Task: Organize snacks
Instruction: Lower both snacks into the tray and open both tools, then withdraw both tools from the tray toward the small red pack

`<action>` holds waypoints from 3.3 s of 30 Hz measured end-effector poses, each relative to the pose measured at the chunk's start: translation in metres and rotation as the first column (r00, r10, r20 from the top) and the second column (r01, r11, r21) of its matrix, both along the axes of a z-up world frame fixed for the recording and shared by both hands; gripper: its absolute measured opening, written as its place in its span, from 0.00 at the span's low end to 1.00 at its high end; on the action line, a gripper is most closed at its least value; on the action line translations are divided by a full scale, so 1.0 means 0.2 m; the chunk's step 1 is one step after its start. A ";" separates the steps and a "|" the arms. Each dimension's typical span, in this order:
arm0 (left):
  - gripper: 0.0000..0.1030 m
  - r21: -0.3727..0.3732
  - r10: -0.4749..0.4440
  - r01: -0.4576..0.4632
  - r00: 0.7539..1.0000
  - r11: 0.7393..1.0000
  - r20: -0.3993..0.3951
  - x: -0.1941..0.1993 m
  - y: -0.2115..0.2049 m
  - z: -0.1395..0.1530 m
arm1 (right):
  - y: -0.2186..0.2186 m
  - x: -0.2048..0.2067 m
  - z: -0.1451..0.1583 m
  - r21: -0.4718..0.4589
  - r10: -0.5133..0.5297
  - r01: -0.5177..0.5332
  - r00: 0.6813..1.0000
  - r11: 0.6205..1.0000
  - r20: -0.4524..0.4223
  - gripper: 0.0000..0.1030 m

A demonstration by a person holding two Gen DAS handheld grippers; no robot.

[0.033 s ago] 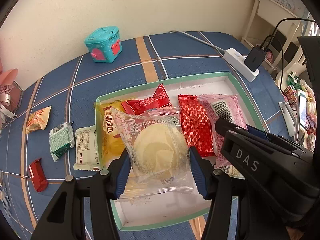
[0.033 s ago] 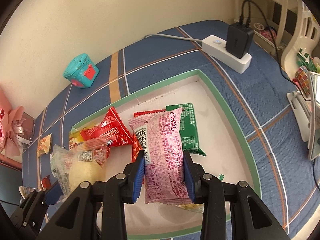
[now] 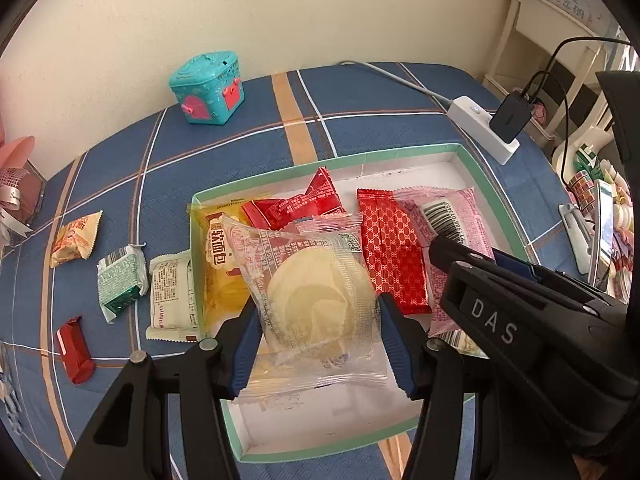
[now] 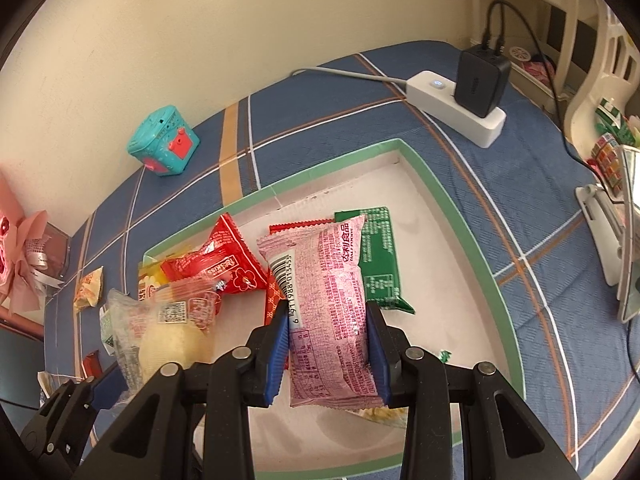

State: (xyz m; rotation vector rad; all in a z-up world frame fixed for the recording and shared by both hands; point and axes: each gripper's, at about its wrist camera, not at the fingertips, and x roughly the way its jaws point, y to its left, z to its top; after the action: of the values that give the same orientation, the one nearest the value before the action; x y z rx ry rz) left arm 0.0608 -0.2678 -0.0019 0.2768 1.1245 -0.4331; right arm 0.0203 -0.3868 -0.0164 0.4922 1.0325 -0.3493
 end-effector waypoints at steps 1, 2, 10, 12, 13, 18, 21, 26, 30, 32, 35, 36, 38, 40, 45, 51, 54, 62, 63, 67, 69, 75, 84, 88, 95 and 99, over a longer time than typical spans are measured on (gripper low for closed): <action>0.56 0.000 0.002 -0.002 1.000 1.000 -0.002 0.00 0.00 0.00 | 0.00 0.01 0.00 -0.003 0.005 -0.005 1.000 1.000 0.003 0.38; 0.56 -0.001 0.005 -0.005 1.000 1.000 -0.005 0.01 0.00 -0.01 | 0.01 0.02 -0.01 -0.005 0.011 -0.011 1.000 1.000 0.007 0.38; 0.56 -0.008 0.017 -0.018 1.000 1.000 -0.023 0.05 0.00 -0.05 | 0.01 0.06 -0.04 -0.003 0.028 -0.028 1.000 1.000 -0.005 0.38; 0.56 -0.012 0.020 -0.020 0.999 1.000 -0.030 0.06 0.00 -0.05 | 0.01 0.07 -0.05 -0.003 0.026 -0.026 1.000 1.000 -0.008 0.38; 0.56 -0.016 0.023 -0.024 0.999 1.000 -0.036 0.06 0.00 -0.06 | 0.01 0.07 -0.05 -0.004 0.025 -0.025 1.000 1.000 -0.007 0.38; 0.57 -0.037 0.041 -0.043 0.997 0.998 -0.058 0.09 0.02 -0.07 | 0.01 0.08 -0.05 -0.008 0.024 -0.024 1.000 1.000 -0.008 0.38; 0.57 -0.052 0.058 -0.062 0.996 0.997 -0.071 0.10 0.03 -0.07 | 0.01 0.08 -0.04 -0.013 0.024 -0.024 1.000 1.000 -0.010 0.38; 0.57 -0.045 0.054 -0.057 0.996 0.997 -0.068 0.09 0.02 -0.06 | 0.02 0.09 -0.03 -0.026 0.022 -0.023 1.000 0.999 -0.015 0.39; 0.57 -0.048 0.049 -0.052 0.997 0.997 -0.062 0.08 0.02 -0.04 | 0.01 0.08 -0.02 -0.029 0.017 -0.018 1.000 0.999 -0.018 0.39; 0.57 -0.050 0.047 -0.050 0.997 0.997 -0.059 0.07 0.02 -0.02 | 0.01 0.07 0.00 -0.040 0.017 -0.018 1.000 0.999 -0.019 0.39; 0.57 -0.050 0.046 -0.049 0.998 0.998 -0.051 0.07 0.03 0.01 | 0.02 0.06 0.03 -0.052 0.018 -0.019 1.000 0.998 -0.019 0.39; 0.57 -0.052 0.047 -0.050 0.998 0.997 -0.049 0.07 0.03 0.01 | 0.02 0.06 0.04 -0.055 0.020 -0.021 1.000 0.998 -0.018 0.39; 0.57 -0.052 0.051 -0.053 0.998 0.997 -0.046 0.06 0.04 0.03 | 0.02 0.05 0.06 -0.063 0.021 -0.022 1.000 0.998 -0.016 0.41; 0.57 -0.051 0.054 -0.056 0.997 0.997 -0.045 0.06 0.05 0.05 | 0.03 0.04 0.10 -0.072 0.017 -0.017 1.000 0.997 -0.009 0.47; 0.57 -0.060 0.075 -0.077 0.996 0.995 -0.046 0.06 0.10 0.08 | 0.05 0.01 0.18 -0.107 0.007 -0.007 1.000 0.994 0.005 0.59; 0.58 -0.066 0.141 -0.143 0.989 0.988 -0.034 0.09 0.22 0.12 | 0.08 -0.03 0.23 -0.131 0.015 -0.015 1.000 0.991 -0.002 0.71; 0.62 -0.060 0.180 -0.181 0.983 0.982 -0.020 0.11 0.30 0.14 | 0.11 -0.03 0.23 -0.134 0.028 -0.030 1.000 0.990 -0.014 0.73; 0.63 -0.041 0.271 -0.270 0.963 0.962 -0.002 0.17 0.49 0.17 | 0.20 -0.04 0.20 -0.127 0.063 -0.069 0.997 0.990 -0.055 0.73; 0.65 -0.033 0.281 -0.281 0.960 0.959 0.000 0.18 0.52 0.17 | 0.22 -0.04 0.20 -0.130 0.067 -0.074 0.996 0.989 -0.057 0.73; 0.73 -0.005 0.310 -0.310 0.950 0.951 0.015 0.20 0.60 0.16 | 0.28 -0.02 0.21 -0.148 0.105 -0.113 0.993 0.983 -0.060 0.73; 0.74 0.007 0.325 -0.325 0.945 0.946 0.022 0.21 0.65 0.16 | 0.32 -0.01 0.21 -0.149 0.128 -0.135 0.990 0.979 -0.059 0.75; 0.74 0.026 0.349 -0.351 0.936 0.936 0.043 0.23 0.75 0.17 | 0.42 0.02 0.23 -0.168 0.183 -0.187 0.982 0.968 -0.035 0.80; 0.87 0.018 0.389 -0.391 0.919 0.920 0.064 0.24 0.89 0.20 | 0.53 0.05 0.24 -0.187 0.238 -0.235 0.971 0.954 -0.006 0.98; 0.87 0.024 0.421 -0.423 0.904 0.906 0.073 0.25 0.99 0.20 | 0.59 0.07 0.22 -0.188 0.267 -0.263 0.964 0.946 -0.007 1.00; 0.87 0.031 0.504 -0.508 0.859 0.861 0.089 0.27 1.23 0.21 | 0.73 0.11 0.19 -0.182 0.308 -0.299 0.951 0.937 0.018 1.00; 0.87 0.039 0.555 -0.560 0.827 0.828 0.094 0.27 1.38 0.21 | 0.85 0.15 0.17 -0.186 0.352 -0.343 0.936 0.921 0.017 1.00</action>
State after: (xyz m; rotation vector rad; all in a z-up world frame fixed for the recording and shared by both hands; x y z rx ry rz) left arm 0.1140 0.0080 0.0410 0.0098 1.0855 0.1390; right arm 0.0500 -0.2165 0.0167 0.1465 1.0067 -0.1099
